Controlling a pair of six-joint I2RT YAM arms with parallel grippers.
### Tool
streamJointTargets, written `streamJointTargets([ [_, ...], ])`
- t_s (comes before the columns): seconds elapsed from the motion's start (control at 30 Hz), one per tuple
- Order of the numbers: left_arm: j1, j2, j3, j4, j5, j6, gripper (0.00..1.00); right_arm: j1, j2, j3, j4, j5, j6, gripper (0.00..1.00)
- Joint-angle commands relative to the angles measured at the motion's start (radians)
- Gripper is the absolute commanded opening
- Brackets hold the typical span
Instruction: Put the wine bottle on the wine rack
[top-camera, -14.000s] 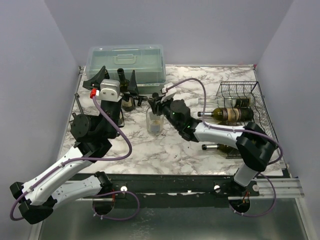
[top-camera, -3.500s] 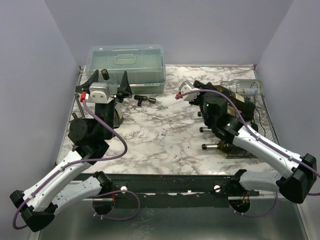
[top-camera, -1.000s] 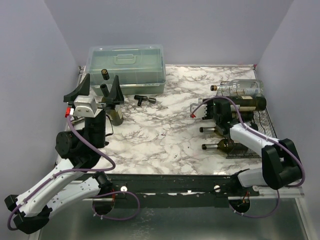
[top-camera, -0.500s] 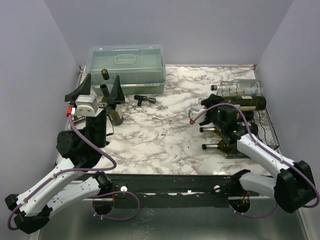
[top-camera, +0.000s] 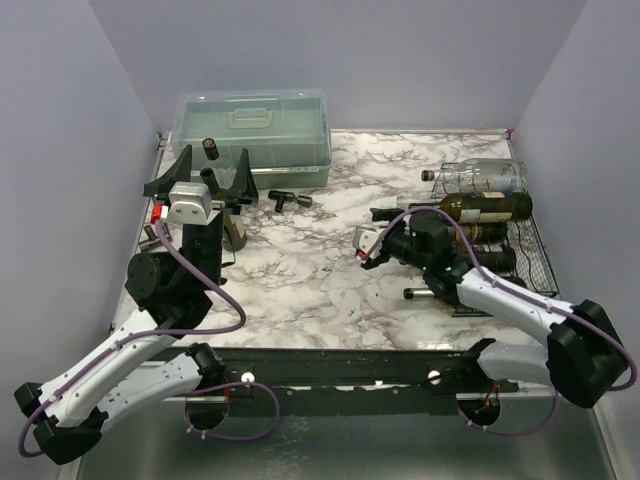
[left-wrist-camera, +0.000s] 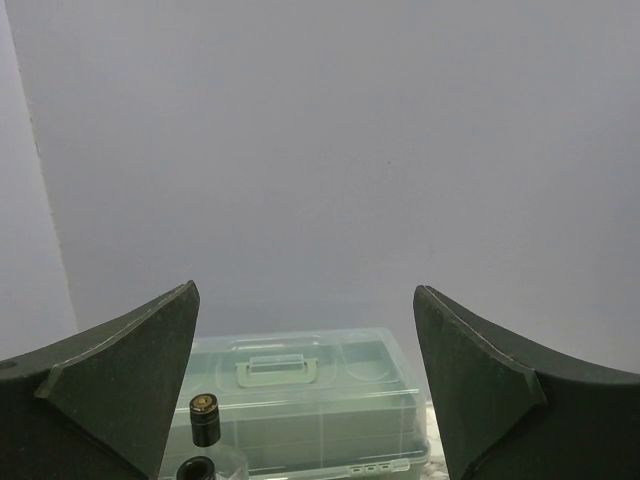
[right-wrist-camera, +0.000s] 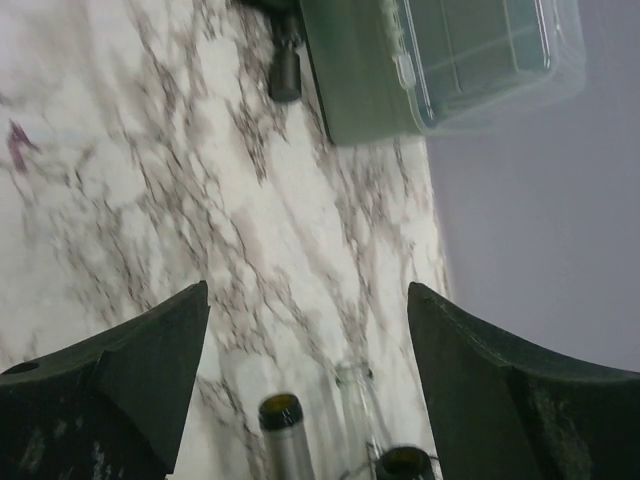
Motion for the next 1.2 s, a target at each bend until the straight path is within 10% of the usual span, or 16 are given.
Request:
streamJointTargets([
  [0.0, 0.013, -0.001, -0.007, 0.006, -0.007, -0.012, 0.89, 0.044, 0.076, -0.023, 0.304, -0.158, 0.317, 0.84],
  [0.07, 0.013, -0.001, -0.006, 0.006, -0.004, -0.012, 0.89, 0.066, 0.137, -0.032, 0.485, -0.187, 0.485, 1.0],
  [0.2, 0.015, -0.011, -0.004, 0.003, -0.004, -0.013, 0.89, 0.131, 0.322, -0.033, 0.957, -0.107, 0.844, 1.0],
  [0.53, 0.016, -0.047, -0.005, 0.013, -0.013, 0.009, 0.89, 0.235, 0.765, 0.286, 1.482, -0.032, 1.283, 1.0],
  [1.17, 0.015, -0.092, -0.015, 0.039, -0.026, 0.022, 0.89, 0.346, 1.087, 0.876, 1.092, -0.019, 1.174, 1.0],
])
